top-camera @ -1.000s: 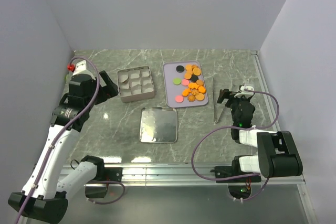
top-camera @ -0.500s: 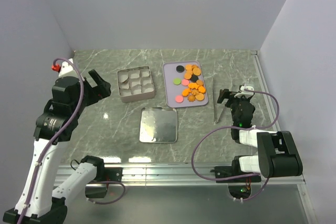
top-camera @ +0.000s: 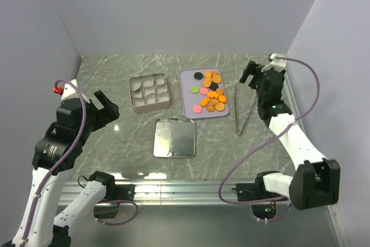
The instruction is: Pack the cookies
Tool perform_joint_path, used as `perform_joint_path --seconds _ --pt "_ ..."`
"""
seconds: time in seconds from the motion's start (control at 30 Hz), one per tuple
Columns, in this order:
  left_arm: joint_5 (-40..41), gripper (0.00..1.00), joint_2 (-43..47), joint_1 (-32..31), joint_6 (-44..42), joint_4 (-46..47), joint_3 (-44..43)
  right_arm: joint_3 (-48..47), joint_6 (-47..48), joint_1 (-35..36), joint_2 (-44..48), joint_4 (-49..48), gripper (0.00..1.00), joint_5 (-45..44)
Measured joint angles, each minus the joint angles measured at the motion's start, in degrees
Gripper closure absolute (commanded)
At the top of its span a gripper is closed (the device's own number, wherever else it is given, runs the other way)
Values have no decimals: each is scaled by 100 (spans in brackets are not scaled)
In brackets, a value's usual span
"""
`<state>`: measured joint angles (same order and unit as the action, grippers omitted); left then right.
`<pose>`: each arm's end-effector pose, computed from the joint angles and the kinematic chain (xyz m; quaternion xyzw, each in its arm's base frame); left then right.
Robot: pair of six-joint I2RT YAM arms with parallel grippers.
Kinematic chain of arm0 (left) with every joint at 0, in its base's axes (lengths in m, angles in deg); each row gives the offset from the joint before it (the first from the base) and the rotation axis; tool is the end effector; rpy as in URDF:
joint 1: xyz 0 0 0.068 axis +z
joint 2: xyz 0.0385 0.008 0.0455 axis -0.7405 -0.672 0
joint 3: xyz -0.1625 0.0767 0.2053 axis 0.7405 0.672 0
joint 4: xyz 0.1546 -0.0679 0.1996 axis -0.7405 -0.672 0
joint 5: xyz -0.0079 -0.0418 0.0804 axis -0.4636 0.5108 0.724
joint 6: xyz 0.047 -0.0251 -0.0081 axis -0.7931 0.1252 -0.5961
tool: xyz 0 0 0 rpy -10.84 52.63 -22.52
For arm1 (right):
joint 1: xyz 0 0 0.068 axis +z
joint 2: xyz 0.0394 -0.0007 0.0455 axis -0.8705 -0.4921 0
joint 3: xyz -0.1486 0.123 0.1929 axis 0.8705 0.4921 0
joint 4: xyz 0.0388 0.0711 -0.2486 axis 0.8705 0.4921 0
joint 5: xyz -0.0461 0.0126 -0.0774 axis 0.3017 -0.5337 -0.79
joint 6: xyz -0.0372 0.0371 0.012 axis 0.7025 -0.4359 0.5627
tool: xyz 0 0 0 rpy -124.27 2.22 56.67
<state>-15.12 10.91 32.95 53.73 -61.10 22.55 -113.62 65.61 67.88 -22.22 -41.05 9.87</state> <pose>0.1030 -0.0176 0.3953 -0.2245 0.8274 -0.1146 0.5019 0.2815 0.0279 0.3051 0.0930 0.7574 0.0074 0.6463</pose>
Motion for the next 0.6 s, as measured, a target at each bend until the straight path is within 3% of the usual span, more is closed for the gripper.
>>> perform_joint_path --seconds 0.2,0.43,0.6 --pt "-31 1 7 -184 101 4 39 -973 -1480 -533 190 2347 0 1191" --pt "-120 0 55 -251 83 7 127 -1744 -1982 -262 -1130 5211 0 1290" --pt "-199 1 149 -254 79 2 138 -1821 -2033 142 -1558 6384 0 999"
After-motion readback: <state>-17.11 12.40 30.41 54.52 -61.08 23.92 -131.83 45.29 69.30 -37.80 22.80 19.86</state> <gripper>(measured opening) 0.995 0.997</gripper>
